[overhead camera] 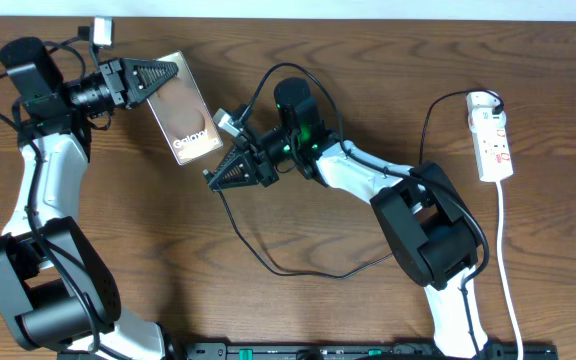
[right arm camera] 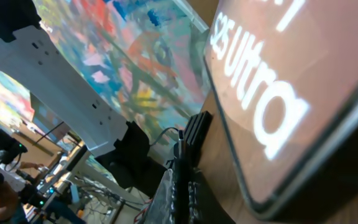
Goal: Plug charger to phone and switch on socket
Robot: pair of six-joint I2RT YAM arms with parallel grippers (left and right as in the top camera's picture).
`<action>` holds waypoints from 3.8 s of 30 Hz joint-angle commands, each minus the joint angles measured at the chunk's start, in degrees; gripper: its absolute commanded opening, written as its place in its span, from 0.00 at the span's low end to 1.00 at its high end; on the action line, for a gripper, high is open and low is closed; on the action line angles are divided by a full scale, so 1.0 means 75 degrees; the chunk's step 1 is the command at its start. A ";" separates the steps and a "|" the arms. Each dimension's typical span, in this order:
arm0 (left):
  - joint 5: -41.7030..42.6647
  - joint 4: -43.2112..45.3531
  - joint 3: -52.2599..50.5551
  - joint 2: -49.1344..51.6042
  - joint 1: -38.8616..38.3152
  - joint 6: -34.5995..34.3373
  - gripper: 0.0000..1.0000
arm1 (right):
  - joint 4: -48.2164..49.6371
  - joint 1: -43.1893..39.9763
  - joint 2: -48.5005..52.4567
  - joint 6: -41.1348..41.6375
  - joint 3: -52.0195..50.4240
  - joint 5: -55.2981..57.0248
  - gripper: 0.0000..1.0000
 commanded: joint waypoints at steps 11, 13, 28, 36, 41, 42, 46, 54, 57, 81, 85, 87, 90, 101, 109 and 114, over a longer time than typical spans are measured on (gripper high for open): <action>0.0230 0.0052 0.0003 0.0000 -0.0003 0.0017 0.08 | 0.0213 -0.0111 -0.0017 0.0105 0.0044 0.0527 0.01; 0.0213 0.0055 0.0003 0.0000 -0.0003 -0.0096 0.07 | 0.0219 -0.0111 -0.0017 0.0172 0.0044 0.0627 0.01; -0.0178 0.0061 0.0003 0.0000 -0.0003 -0.0137 0.08 | 0.0758 -0.0178 -0.0017 0.0799 0.0044 0.0956 0.01; -0.0175 0.0061 0.0003 0.0000 0.0006 -0.0154 0.07 | 0.0758 -0.0245 -0.0017 0.0813 0.0044 0.0898 0.01; -0.0245 0.0058 0.0003 0.0000 0.0006 -0.0303 0.07 | 0.0734 -0.0251 -0.0017 0.0813 0.0041 0.0868 0.01; -0.0286 0.0058 0.0003 0.0000 0.0006 -0.0329 0.07 | 0.0734 -0.0251 -0.0017 0.0810 0.0041 0.0854 0.01; -0.0458 0.0061 0.0003 0.0000 0.0006 -0.0434 0.07 | 0.0731 -0.0251 -0.0017 0.0807 0.0041 0.0799 0.01; -0.0408 0.0061 0.0003 0.0000 0.0003 -0.0428 0.07 | 0.0731 -0.0254 -0.0017 0.0807 0.0041 0.0801 0.01; -0.0291 0.0061 0.0003 0.0000 0.0003 -0.0315 0.08 | 0.0731 -0.0254 -0.0017 0.0807 0.0041 0.0807 0.01; -0.0020 0.0058 0.0003 0.0000 0.0003 -0.0085 0.08 | 0.0734 -0.0338 -0.0017 0.0877 0.0041 0.0944 0.01; -0.0023 0.0061 0.0003 0.0000 0.0003 -0.0085 0.07 | 0.0734 -0.0350 -0.0017 0.0880 0.0041 0.0965 0.01; -0.0023 0.0061 0.0003 0.0000 0.0003 -0.0082 0.07 | 0.0734 -0.0350 -0.0017 0.0933 0.0041 0.1014 0.01; -0.0023 0.0061 0.0003 0.0000 0.0003 -0.0082 0.07 | 0.0734 -0.0350 -0.0017 0.0962 0.0041 0.1064 0.01; -0.0233 0.0061 0.0003 0.0000 0.0003 -0.0434 0.08 | 0.0731 -0.0344 -0.0017 0.0959 0.0041 0.1075 0.01; -0.0230 0.0058 0.0003 0.0000 0.0003 -0.0437 0.07 | 0.0731 -0.0350 -0.0017 0.0959 0.0041 0.1075 0.01; -0.0224 0.0058 0.0003 0.0000 0.0003 -0.0437 0.08 | 0.0731 -0.0358 -0.0017 0.0991 0.0041 0.1137 0.01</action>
